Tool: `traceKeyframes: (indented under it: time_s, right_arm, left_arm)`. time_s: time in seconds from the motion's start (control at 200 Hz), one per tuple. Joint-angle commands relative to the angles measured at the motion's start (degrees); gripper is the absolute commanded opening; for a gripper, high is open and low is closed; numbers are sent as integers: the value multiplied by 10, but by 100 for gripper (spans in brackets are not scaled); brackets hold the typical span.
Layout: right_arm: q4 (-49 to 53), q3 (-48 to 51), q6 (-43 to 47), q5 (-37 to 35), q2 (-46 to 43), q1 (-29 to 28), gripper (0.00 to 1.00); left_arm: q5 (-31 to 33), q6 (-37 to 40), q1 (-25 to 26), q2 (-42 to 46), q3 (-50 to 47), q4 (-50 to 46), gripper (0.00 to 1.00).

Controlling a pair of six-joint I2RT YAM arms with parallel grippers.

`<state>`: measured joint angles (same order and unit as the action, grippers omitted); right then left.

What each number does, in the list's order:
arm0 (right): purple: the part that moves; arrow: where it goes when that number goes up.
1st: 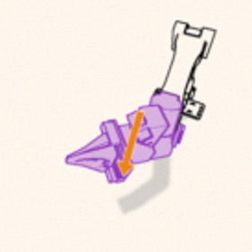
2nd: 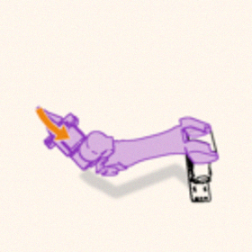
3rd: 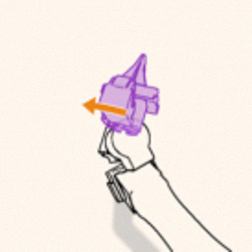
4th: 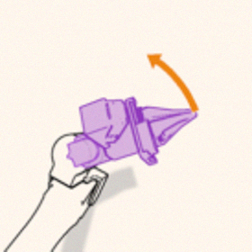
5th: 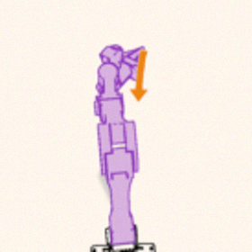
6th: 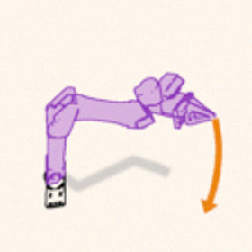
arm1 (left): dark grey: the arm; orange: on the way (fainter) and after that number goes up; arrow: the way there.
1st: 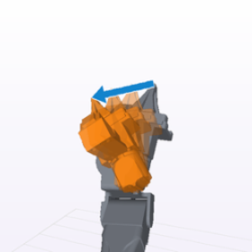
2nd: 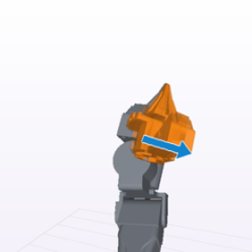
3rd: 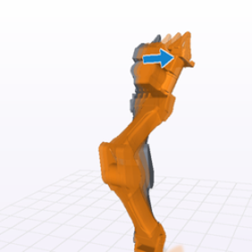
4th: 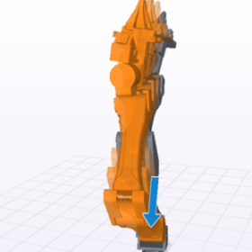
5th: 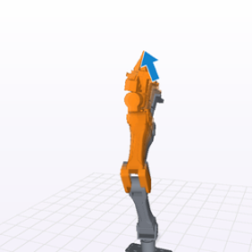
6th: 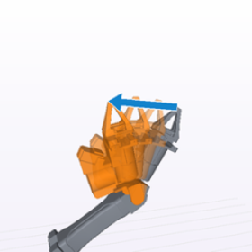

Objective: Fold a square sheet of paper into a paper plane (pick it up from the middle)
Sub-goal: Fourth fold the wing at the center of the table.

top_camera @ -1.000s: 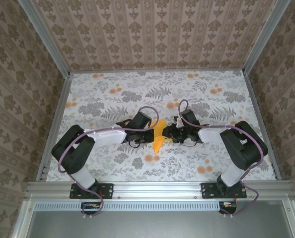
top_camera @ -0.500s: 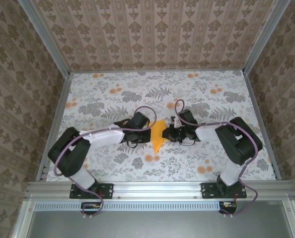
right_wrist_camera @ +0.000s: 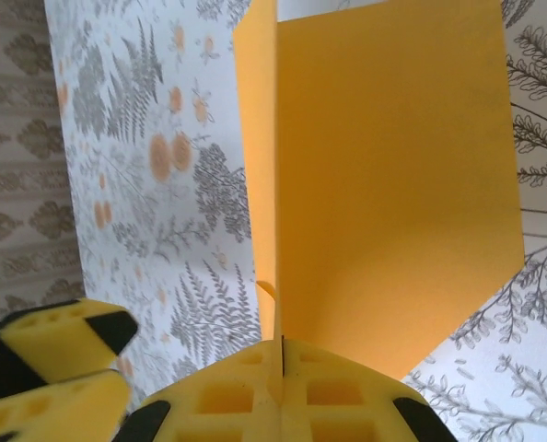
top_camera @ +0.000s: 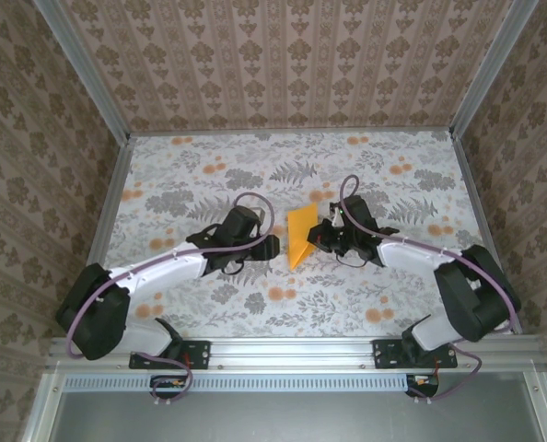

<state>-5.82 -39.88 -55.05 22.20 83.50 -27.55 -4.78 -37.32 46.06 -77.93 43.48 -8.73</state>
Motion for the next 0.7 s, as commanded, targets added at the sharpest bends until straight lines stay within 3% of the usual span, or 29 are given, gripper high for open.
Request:
traceKeyframes:
  time_s: [0.0,0.26,0.4,0.695]
  right_arm:
    - [71,10,-67,-87,-29,-20,2]
    - [136,-18,-137,-166,-32,-59,1]
    - [140,-23,-179,-167,-13,-69,1]
    - [124,-16,-262,-153,1,-72,0]
  left_arm:
    - [-13,79,25,3,-2,52,58]
    - [17,197,82,-22,7,105,60]
    - [-4,244,89,-49,-12,158,51]
    - [-20,301,104,-81,-64,285,49]
